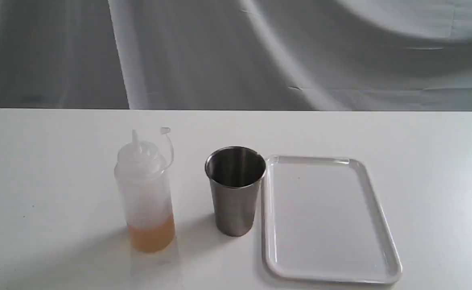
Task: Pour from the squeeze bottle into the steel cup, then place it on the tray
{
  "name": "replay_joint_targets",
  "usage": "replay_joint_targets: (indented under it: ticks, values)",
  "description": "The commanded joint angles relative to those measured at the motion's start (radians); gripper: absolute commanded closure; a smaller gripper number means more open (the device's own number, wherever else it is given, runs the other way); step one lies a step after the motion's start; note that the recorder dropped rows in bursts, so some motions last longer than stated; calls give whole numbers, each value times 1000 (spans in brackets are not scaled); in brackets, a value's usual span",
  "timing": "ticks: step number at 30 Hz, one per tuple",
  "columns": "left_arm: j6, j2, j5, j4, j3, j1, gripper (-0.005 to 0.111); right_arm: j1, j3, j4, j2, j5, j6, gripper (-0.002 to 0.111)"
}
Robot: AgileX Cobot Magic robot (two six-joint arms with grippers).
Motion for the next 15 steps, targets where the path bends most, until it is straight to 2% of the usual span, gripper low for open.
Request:
replay_joint_targets:
  ticks: [1,4,12,15]
  values:
    - [-2,-5,-7,2,4,-2,98,2,-93,90,81,87,-147,108]
    - [-2,-5,-7,2,4,-2,98,2,-169,290,148,151,-405,108]
    - [-2,-5,-7,2,4,-2,98,2,-270,989,291,415,-1204,108]
    - [-2,-5,-7,2,4,-2,98,2,-270,1176,347,520,-1363,108]
